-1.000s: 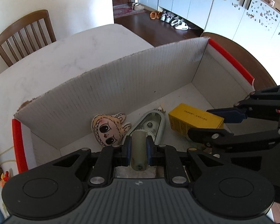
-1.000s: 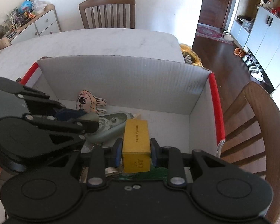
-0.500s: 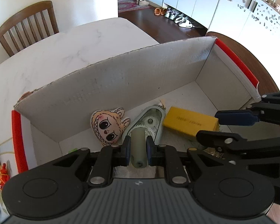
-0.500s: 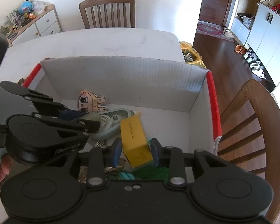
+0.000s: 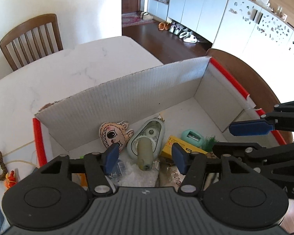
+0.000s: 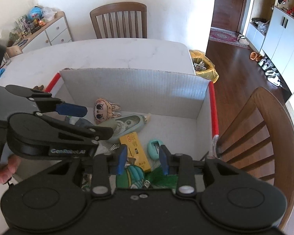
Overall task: Organize objects
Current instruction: 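Open both grippers to drop the yellow box and foam cylinder in the red box, then withdraw both tools from the red box back toward the table items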
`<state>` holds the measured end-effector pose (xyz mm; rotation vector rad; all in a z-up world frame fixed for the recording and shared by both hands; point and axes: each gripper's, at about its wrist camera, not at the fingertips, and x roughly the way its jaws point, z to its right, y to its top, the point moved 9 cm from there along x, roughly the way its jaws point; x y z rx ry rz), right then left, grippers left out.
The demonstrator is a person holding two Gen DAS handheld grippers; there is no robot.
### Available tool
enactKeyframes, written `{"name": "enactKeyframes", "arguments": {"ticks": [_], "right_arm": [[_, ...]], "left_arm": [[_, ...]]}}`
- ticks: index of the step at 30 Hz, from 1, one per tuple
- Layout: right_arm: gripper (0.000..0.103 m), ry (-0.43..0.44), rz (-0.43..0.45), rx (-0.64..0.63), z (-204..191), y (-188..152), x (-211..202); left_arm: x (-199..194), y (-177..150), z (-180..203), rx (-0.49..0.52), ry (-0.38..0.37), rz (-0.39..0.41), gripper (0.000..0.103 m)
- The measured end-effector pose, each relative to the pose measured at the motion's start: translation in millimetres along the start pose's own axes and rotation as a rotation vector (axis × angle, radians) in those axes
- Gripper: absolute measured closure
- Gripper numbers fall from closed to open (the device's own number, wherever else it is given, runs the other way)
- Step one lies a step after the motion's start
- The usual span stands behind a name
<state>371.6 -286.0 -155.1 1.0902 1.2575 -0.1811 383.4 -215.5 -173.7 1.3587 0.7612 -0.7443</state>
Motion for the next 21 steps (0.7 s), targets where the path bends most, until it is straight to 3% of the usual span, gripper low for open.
{"name": "enactKeyframes", "arguments": {"ticks": [11, 21], "right_arm": [[0.068, 0.034, 0.090, 0.024, -7, 4, -40], [0.066, 0.049, 0.128, 0.017, -31, 6, -62]], "left_arm": [[-55, -3, -7, -0.010, -0.018, 0.059, 0.043], [-99, -19, -46, -0.041, 0.013, 0.107, 0.032]]}}
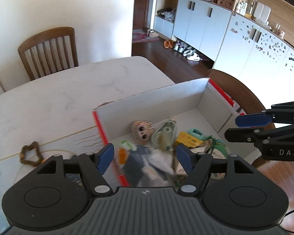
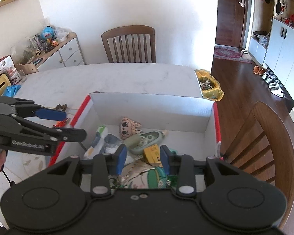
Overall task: Organize objects
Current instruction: 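Withdraw both tools from the red box back toward the table items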
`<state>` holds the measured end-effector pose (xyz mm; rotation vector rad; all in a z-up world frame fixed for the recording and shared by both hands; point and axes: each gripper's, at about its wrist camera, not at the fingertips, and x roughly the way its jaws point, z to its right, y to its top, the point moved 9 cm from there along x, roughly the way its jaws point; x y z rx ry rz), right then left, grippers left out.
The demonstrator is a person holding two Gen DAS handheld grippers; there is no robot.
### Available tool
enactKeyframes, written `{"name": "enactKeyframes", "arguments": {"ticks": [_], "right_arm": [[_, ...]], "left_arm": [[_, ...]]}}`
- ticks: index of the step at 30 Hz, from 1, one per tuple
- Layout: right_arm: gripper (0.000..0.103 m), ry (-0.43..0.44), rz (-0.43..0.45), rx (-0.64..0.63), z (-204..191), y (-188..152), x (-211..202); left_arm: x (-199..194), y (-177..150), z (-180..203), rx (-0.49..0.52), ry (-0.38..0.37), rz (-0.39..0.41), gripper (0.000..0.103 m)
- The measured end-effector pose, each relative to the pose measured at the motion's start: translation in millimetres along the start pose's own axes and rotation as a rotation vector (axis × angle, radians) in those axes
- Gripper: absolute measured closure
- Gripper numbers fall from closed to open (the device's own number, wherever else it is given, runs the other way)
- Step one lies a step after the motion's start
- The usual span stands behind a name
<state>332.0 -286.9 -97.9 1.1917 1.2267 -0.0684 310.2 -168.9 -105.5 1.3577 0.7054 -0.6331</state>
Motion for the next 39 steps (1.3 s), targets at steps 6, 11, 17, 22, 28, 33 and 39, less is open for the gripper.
{"name": "enactKeyframes", "arguments": {"ticks": [6, 11, 17, 22, 28, 33, 39], "right_arm": [[0.051, -0.034, -0.008, 0.003, -16, -4, 5], [0.039, -0.063, 0.006, 0.033, -28, -5, 6], [0.026, -0.064, 0.019, 0.074, -50, -1, 10], [0.019, -0.060, 0.024, 0.068, -82, 3, 18], [0.012, -0.047, 0.038, 0.058, -119, 9, 26], [0.011, -0.031, 0.033, 0.044, -150, 13, 37], [0.011, 0.006, 0.016, 0.002, -191, 18, 59]], "left_arm": [[-20, -7, -30, -0.008, 0.022, 0.031, 0.028], [-34, -14, -58, -0.006, 0.048, 0.050, 0.020], [-44, -25, -98, -0.022, 0.074, 0.044, 0.020], [-48, -32, -132, -0.029, 0.106, 0.047, 0.019], [-53, -38, -168, -0.027, 0.112, 0.042, 0.017], [-51, -45, -194, -0.028, 0.085, 0.025, 0.011], [-35, -53, -230, -0.034, 0.096, -0.002, 0.004]]}}
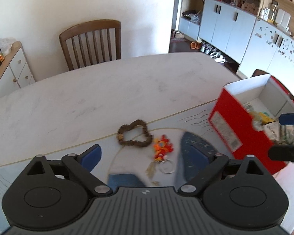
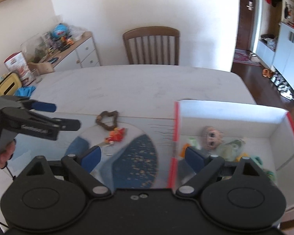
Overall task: Organize objects
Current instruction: 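Withdraw both tools from the red box back toward the table items, then grasp the brown rope ring with the left gripper while the right grasps the red fish keychain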
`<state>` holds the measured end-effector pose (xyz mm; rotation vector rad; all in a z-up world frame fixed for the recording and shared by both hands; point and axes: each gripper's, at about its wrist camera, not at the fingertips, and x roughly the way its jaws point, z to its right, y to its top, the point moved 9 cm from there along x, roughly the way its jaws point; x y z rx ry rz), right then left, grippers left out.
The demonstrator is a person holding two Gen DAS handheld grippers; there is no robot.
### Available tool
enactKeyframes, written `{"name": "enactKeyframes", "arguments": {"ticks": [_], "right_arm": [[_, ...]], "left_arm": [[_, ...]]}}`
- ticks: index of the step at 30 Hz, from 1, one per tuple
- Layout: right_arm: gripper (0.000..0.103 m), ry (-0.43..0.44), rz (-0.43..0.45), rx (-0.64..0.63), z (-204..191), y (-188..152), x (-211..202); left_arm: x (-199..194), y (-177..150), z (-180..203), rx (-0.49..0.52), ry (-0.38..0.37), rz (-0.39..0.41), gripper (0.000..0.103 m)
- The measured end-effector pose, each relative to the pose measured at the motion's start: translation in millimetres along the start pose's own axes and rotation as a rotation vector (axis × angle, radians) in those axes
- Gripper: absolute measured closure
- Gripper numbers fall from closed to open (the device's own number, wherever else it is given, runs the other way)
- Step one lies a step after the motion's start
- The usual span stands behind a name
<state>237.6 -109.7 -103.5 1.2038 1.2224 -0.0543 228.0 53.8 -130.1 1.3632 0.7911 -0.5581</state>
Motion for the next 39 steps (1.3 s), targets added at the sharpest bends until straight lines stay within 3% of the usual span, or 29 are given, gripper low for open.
{"name": "enactKeyframes", "arguments": {"ticks": [5, 9, 15, 22, 39], "right_arm": [[0.011, 0.019, -0.027, -0.047, -31, 1, 25], [0.011, 0.029, -0.052, -0.065, -47, -1, 48], [0.013, 0.013, -0.066, -0.077, -55, -1, 81], [0.016, -0.008, -0.093, -0.059, -50, -2, 118], [0.028, -0.036, -0.125, -0.090, -56, -2, 175]], "left_arm": [[26, -3, -30, -0.078, -0.023, -0.037, 0.004], [50, -2, -50, -0.058, 0.048, -0.037, 0.004], [80, 3, -66, -0.088, 0.077, -0.048, 0.004], [112, 5, -69, -0.043, 0.123, -0.076, 0.004], [143, 9, -62, -0.004, 0.085, -0.068, 0.006]]}}
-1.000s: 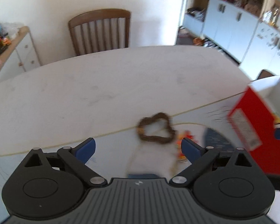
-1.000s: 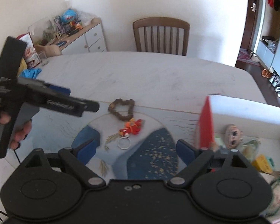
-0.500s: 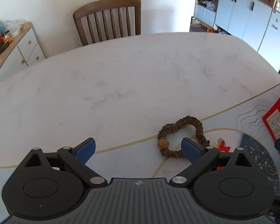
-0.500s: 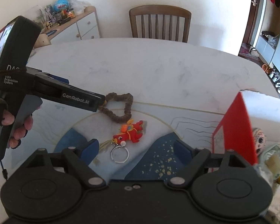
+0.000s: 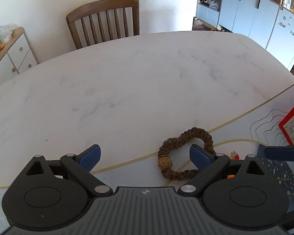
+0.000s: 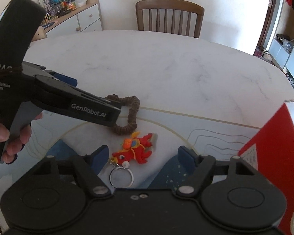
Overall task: Organize objects
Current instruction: 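Grasp the brown rope ring with the left gripper while the right grasps the red fish keychain, then carry the rope ring with the left gripper while the right carries the fish keychain into the red box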
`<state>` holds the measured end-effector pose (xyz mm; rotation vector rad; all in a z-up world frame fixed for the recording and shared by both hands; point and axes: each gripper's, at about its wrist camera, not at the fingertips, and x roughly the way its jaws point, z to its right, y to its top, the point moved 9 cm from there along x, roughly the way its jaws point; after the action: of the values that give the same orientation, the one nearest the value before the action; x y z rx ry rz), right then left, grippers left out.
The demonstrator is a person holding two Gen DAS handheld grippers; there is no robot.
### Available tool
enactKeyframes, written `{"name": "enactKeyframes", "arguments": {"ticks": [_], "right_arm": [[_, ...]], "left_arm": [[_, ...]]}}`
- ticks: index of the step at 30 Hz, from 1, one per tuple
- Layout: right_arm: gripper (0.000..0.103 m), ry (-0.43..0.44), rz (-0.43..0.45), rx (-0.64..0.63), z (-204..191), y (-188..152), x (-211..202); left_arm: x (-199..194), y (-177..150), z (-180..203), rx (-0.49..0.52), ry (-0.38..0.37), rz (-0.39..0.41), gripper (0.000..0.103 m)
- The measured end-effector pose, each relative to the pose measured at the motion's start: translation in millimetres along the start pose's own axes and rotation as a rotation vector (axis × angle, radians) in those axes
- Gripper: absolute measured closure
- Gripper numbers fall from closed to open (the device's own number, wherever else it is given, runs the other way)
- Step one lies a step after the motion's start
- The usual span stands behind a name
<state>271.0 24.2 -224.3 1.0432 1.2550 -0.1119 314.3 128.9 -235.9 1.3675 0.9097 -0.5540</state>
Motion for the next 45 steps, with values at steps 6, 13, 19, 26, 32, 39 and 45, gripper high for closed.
{"name": "enactKeyframes", "arguments": {"ticks": [6, 13, 19, 26, 32, 39, 45], "right_arm": [[0.042, 0.000, -0.008, -0.020, -2, 1, 6], [0.050, 0.004, -0.008, -0.030, -8, 0, 9], [0.053, 0.014, -0.017, -0.011, -10, -1, 10], [0.065, 0.041, -0.009, 0.029, -10, -1, 11], [0.067, 0.030, -0.001, 0.065, 1, -4, 7], [0.067, 0.034, 0.009, 0.101, 6, -10, -14], [0.067, 0.060, 0.012, 0.101, 5, -16, -45]], "left_arm": [[1, -1, 3, -0.002, -0.017, 0.004, 0.022], [0, -1, 9, 0.007, -0.064, 0.013, 0.045], [-3, -2, 25, 0.074, -0.102, 0.024, 0.071], [-3, -4, 31, 0.084, -0.129, 0.022, 0.089], [-6, -7, 28, 0.051, -0.137, 0.013, 0.090], [-20, -18, 25, -0.004, -0.150, -0.008, 0.091], [-45, -26, 28, -0.031, -0.167, -0.014, 0.091]]}}
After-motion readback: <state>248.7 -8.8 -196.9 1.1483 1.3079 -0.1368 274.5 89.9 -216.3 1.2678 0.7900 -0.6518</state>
